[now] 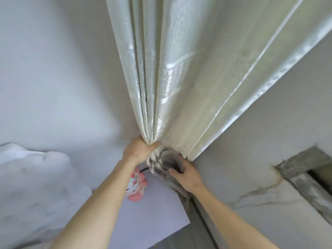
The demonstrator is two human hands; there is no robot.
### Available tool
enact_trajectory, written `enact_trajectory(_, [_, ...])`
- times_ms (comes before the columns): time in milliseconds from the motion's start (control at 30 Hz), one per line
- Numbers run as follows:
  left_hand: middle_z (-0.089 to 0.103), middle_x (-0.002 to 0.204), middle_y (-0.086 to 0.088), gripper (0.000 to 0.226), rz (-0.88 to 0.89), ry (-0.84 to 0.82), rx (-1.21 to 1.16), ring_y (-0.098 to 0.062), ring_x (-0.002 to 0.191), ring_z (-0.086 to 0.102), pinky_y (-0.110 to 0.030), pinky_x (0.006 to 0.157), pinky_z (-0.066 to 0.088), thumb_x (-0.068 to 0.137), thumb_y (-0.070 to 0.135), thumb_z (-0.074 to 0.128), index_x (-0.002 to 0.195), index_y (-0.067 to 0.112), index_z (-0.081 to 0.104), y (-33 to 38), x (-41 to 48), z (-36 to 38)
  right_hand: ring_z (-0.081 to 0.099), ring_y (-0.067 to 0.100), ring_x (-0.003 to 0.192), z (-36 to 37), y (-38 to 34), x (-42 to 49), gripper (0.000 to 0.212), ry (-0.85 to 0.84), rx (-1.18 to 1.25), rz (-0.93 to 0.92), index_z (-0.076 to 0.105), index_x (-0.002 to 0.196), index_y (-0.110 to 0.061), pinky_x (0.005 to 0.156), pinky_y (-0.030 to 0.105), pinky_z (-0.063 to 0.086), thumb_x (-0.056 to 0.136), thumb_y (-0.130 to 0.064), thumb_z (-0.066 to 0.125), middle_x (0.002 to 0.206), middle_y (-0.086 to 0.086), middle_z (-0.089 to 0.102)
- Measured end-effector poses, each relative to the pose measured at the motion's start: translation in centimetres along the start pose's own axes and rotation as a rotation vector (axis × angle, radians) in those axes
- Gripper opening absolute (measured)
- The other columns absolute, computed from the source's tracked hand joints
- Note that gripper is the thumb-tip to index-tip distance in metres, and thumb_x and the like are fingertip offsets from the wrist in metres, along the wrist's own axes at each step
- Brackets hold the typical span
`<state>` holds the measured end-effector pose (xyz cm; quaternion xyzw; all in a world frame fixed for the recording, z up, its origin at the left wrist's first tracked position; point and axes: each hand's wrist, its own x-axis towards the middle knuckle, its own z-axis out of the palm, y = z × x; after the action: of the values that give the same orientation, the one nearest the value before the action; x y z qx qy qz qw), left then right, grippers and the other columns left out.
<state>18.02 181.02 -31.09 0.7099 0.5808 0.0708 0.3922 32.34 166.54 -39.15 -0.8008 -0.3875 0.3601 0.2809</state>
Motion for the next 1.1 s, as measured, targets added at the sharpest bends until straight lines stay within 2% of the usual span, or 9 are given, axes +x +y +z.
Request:
enact_trajectory(100, [0.071, 0.111, 0.002, 0.067, -0.062, -0.02, -0.089, -0.024, 0.105, 0.066, -0.031, 0.084, 0.05, 0.063, 0.07, 0.074, 0.113, 0.027, 0.068, 0.7, -3.0, 0.8, 0.048, 0.012, 0.124, -4.8, -1.3, -2.0, 0.067, 0.098, 0.039, -0.08, 0.044, 0.142, -0.036, 0.099, 0.019, 0.035, 0.081, -0.051, 0.068, 0.136, -0.007, 0.047])
enact_trajectory(233, [0.064, 0.083, 0.024, 0.037, -0.057, -0.013, -0.269, -0.009, 0.086, 0.064, -0.015, 0.061, 0.041, 0.056, 0.067, 0.079, 0.083, 0.045, 0.064, 3.6, -7.6, 1.9, 0.057, 0.008, 0.112, -10.3, -4.1, -4.4, 0.058, 0.125, 0.127, -0.078, 0.047, 0.137, -0.04, 0.095, 0.023, 0.04, 0.083, -0.055, 0.061, 0.121, -0.01, 0.06])
enact_trajectory(367, [0.065, 0.078, 0.035, 0.039, 0.073, 0.013, -0.353, 0.018, 0.078, 0.055, -0.004, 0.057, 0.04, 0.06, 0.065, 0.079, 0.094, 0.051, 0.066, 7.2, -13.4, 2.5, 0.06, 0.002, 0.101, -14.7, -6.0, -8.1, 0.037, 0.14, 0.193, -0.169, 0.061, 0.12, -0.036, 0.09, 0.026, 0.047, 0.084, -0.044, 0.065, 0.111, -0.013, 0.065])
enact_trajectory(500, [0.07, 0.085, 0.027, 0.033, 0.137, 0.077, -0.419, 0.012, 0.086, 0.061, -0.005, 0.058, 0.043, 0.073, 0.031, 0.083, 0.102, 0.036, 0.069, 9.7, -18.4, 2.6, 0.057, -0.004, 0.1, -17.5, -7.3, -12.1, 0.039, 0.076, 0.179, -0.249, 0.061, 0.119, -0.042, 0.084, 0.02, 0.047, 0.08, -0.048, 0.063, 0.107, -0.017, 0.068])
enact_trajectory(633, [0.074, 0.099, 0.013, 0.049, 0.14, 0.119, -0.433, -0.009, 0.098, 0.068, -0.024, 0.083, 0.054, 0.066, 0.043, 0.082, 0.11, 0.032, 0.064, 10.8, -24.2, 1.4, 0.058, 0.002, 0.097, -18.5, -8.5, -16.1, 0.044, 0.01, 0.173, -0.302, 0.058, 0.123, -0.044, 0.08, 0.02, 0.044, 0.08, -0.053, 0.063, 0.104, -0.014, 0.068])
enact_trajectory(733, [0.069, 0.114, 0.004, 0.061, 0.074, 0.141, -0.361, -0.018, 0.106, 0.065, -0.042, 0.096, 0.049, 0.067, 0.042, 0.079, 0.121, 0.026, 0.055, 10.0, -28.1, 0.0, 0.064, 0.004, 0.088, -18.2, -8.9, -19.2, 0.034, 0.051, 0.153, -0.333, 0.059, 0.107, -0.04, 0.075, 0.024, 0.047, 0.079, -0.06, 0.061, 0.092, -0.016, 0.069])
enact_trajectory(833, [0.063, 0.119, 0.003, 0.046, 0.014, 0.175, -0.239, -0.014, 0.102, 0.062, -0.032, 0.092, 0.049, 0.083, 0.035, 0.073, 0.125, 0.027, 0.055, 8.6, -32.2, -2.0, 0.065, 0.007, 0.084, -17.5, -9.7, -22.6, 0.029, 0.085, 0.027, -0.43, 0.055, 0.099, -0.036, 0.074, 0.031, 0.051, 0.082, -0.06, 0.055, 0.086, -0.018, 0.068])
enact_trajectory(967, [0.067, 0.114, 0.008, 0.029, -0.004, 0.268, -0.151, -0.008, 0.098, 0.063, -0.023, 0.083, 0.045, 0.088, 0.033, 0.067, 0.117, 0.029, 0.063, 5.8, -38.7, -5.2, 0.064, 0.015, 0.089, -15.8, -12.1, -27.5, 0.028, 0.1, -0.182, -0.659, 0.055, 0.106, -0.035, 0.076, 0.034, 0.051, 0.084, -0.053, 0.054, 0.099, -0.013, 0.066])
enact_trajectory(1100, [0.067, 0.109, 0.01, 0.026, -0.064, 0.382, -0.114, -0.005, 0.096, 0.062, -0.019, 0.083, 0.043, 0.089, 0.034, 0.066, 0.115, 0.029, 0.064, 0.5, -47.8, -7.4, 0.061, 0.019, 0.102, -12.1, -14.8, -33.7, 0.032, -0.033, -0.365, -0.863, 0.056, 0.116, -0.038, 0.081, 0.034, 0.049, 0.085, -0.046, 0.055, 0.111, -0.011, 0.064])
